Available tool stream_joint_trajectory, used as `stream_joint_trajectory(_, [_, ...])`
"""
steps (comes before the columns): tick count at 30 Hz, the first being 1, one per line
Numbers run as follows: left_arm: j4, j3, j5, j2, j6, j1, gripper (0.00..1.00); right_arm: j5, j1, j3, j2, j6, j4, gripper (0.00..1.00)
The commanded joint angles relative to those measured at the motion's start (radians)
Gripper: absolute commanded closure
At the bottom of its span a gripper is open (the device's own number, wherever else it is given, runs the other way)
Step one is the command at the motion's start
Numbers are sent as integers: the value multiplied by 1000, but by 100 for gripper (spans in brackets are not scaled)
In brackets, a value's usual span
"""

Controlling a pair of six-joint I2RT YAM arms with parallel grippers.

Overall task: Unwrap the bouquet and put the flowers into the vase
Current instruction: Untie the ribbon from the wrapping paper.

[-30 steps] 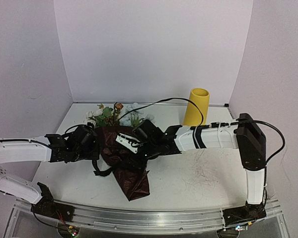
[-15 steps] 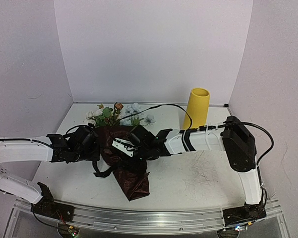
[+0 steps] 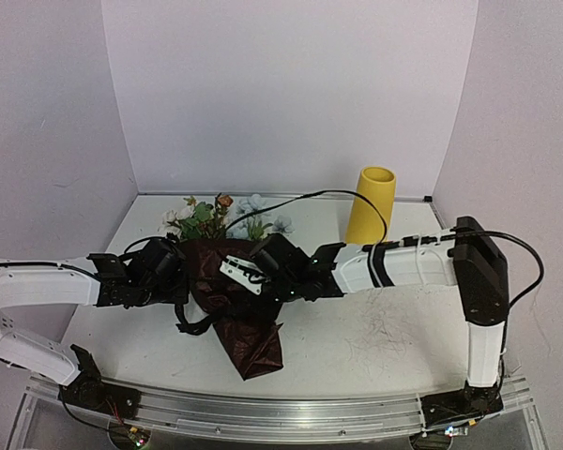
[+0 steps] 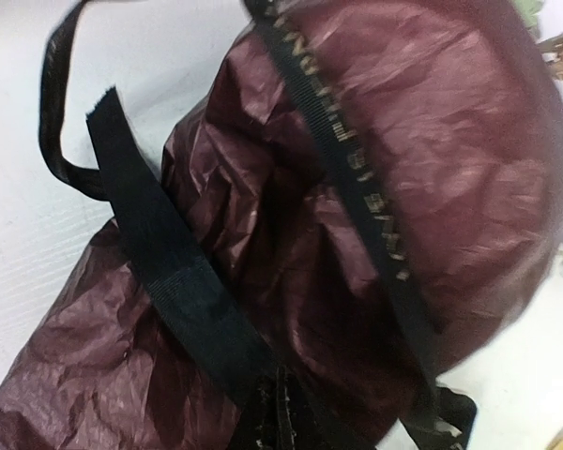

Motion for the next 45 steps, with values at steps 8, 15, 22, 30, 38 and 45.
stream_joint_trajectory(8, [-8, -22, -7, -49, -51, 6, 100, -70, -46, -104, -161, 74, 67, 76])
stream_joint_trajectory(15, [-8, -7, -38, -61, -65, 6, 100, -9, -11, 53, -6, -6, -61, 38])
stream_joint_trajectory(22, [-8, -37, -80, -101, -88, 6, 100, 72, 15, 120, 78, -74, -67, 32])
stream_joint_trajectory(30, [-9, -24, -83, -98, -99, 6, 100, 91, 24, 170, 138, -157, -78, 34])
stream_joint_trajectory(38, [-9, 5, -142, -102, -59, 6, 100, 104, 26, 201, 173, -200, -66, 74])
stream_joint_trajectory(45, [-9, 7, -153, -75, -55, 6, 100, 107, 25, 130, 88, -171, 10, 98])
